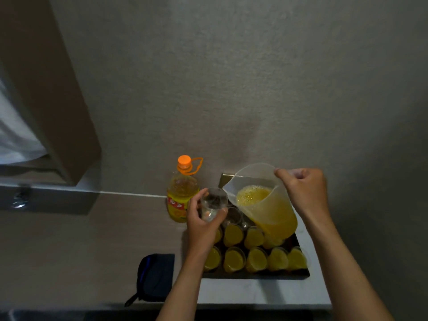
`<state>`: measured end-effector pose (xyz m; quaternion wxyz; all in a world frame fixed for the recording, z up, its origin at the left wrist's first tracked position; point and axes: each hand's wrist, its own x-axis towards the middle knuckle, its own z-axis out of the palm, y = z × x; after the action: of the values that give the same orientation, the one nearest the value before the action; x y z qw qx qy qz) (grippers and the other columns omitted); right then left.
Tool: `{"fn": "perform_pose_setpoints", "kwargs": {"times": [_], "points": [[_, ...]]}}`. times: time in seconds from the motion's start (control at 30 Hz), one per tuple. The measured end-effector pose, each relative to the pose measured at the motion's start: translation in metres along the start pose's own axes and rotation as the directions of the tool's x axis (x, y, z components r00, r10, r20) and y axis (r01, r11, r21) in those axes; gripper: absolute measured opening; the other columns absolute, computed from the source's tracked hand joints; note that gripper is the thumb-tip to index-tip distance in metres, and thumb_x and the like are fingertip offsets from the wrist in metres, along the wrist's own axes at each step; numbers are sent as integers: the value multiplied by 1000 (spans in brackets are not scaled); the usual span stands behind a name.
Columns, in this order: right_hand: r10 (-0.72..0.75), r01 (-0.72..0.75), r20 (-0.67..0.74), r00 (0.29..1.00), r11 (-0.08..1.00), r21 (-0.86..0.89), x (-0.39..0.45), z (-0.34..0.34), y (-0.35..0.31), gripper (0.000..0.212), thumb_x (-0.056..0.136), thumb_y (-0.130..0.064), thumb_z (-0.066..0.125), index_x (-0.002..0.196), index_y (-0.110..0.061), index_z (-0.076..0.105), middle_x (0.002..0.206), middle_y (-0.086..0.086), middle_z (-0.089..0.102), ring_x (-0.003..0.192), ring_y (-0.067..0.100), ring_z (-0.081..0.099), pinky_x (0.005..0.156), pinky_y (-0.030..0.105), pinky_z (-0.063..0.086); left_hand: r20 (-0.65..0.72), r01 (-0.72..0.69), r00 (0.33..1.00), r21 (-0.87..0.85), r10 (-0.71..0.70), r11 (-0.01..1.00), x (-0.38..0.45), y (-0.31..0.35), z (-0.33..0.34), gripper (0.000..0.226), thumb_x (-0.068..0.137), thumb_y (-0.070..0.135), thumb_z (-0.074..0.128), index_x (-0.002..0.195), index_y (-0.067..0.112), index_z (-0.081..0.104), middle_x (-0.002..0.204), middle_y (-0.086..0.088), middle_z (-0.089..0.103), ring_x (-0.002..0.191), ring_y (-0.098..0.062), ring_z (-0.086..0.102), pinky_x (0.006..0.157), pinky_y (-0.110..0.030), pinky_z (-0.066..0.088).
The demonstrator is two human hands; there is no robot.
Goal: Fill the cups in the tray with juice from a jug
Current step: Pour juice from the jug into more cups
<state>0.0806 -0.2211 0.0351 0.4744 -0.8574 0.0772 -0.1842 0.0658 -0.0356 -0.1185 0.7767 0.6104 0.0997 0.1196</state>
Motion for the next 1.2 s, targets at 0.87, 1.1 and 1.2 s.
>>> {"fn": "perform_pose_setpoints", "kwargs": {"times": [0.87,1.1,1.2], "points": [[-147,177,122,982,942,-286,0,-14,-45,50,80,-31,71,46,-18,37,41,-6,34,39,12,31,51,29,34,71,-23,997,-38,25,999,-20,20,-2,63,73,9,89,126,29,61,118,21,66,113,-4,63,88,-31,59],[-175,202,113,978,924,-324,1,-16,-52,49,81,-34,71,47,-19,39,42,-6,36,39,13,34,51,29,34,42,-27,999,-27,28,999,-18,16,-5,62,72,5,89,123,28,62,116,20,67,112,-2,63,90,-30,57],[-177,199,95,980,924,-326,2,-17,-55,48,82,-35,71,48,-19,41,42,-6,39,40,12,36,50,29,35,35,-20,999,-27,21,999,-17,13,-7,63,72,6,90,122,31,62,117,19,67,114,-4,63,91,-31,57]]}}
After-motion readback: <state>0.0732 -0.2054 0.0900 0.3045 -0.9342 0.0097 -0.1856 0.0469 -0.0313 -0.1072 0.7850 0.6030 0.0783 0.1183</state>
